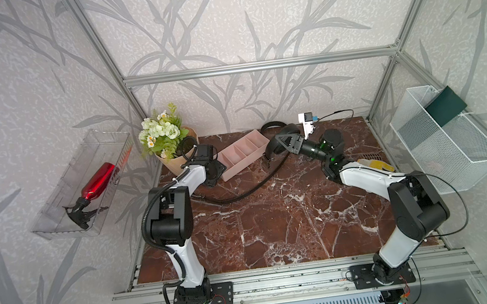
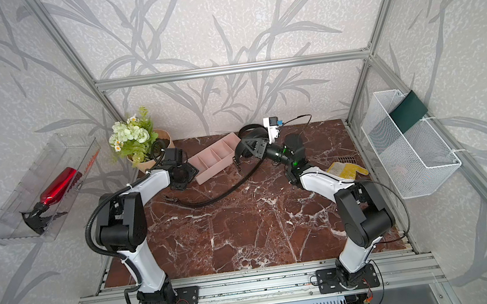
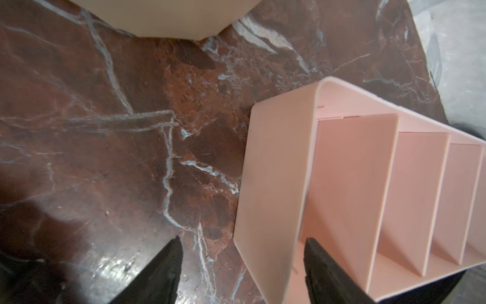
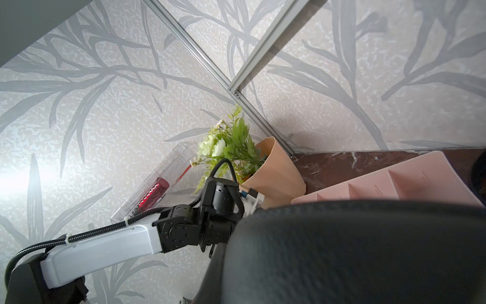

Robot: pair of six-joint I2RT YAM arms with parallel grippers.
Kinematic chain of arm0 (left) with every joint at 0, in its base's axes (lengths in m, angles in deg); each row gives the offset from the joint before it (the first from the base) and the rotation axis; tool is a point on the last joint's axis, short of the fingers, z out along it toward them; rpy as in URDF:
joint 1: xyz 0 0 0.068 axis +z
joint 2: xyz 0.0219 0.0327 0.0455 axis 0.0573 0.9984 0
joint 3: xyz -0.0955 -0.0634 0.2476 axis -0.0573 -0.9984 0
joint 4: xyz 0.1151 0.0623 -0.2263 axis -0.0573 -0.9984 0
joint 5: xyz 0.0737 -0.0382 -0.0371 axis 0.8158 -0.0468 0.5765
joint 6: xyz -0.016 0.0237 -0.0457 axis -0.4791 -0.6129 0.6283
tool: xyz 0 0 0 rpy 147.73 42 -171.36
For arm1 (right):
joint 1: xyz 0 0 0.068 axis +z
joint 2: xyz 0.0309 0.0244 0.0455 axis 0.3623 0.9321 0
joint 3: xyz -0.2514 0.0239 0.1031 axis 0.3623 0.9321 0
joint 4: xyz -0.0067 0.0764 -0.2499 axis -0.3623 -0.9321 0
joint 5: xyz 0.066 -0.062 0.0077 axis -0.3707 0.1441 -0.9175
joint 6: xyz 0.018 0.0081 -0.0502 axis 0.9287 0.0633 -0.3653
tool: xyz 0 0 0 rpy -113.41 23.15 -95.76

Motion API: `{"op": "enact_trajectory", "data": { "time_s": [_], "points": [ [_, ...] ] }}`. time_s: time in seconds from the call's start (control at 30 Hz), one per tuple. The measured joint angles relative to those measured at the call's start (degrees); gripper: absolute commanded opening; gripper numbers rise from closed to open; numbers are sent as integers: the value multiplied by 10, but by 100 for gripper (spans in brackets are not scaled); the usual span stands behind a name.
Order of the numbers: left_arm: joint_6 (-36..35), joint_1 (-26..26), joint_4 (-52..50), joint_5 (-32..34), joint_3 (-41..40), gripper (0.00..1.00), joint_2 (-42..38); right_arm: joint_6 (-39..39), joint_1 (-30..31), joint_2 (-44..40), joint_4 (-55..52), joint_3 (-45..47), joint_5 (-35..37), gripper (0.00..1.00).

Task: Place the belts into the storage roll
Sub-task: Adjust the container at the center of the board.

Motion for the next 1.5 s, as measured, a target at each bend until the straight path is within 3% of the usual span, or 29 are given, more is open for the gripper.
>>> {"op": "enact_trajectory", "data": {
  "time_s": [0.07, 0.1, 0.2, 0.5, 0.97, 1.5],
  "points": [
    [0, 0, 1, -5, 3, 48, 10, 5, -3, 1, 4, 0, 0, 0],
    [-1, 0, 2, -6, 7, 37, 14, 8, -5, 2, 4, 0, 0, 0],
    [-9, 0, -1, -12, 18, 34, 19, 11, -5, 3, 4, 1, 0, 0],
    [-65, -1, -40, -47, 70, 12, 50, 12, -11, 0, 8, 23, 0, 0],
    [-195, -15, -109, -114, 116, 11, 73, -31, -24, -59, -25, 42, -14, 0],
    [-328, -47, -252, -46, 195, 11, 103, -76, -26, -82, -58, 45, -24, 0]
  ]
}}
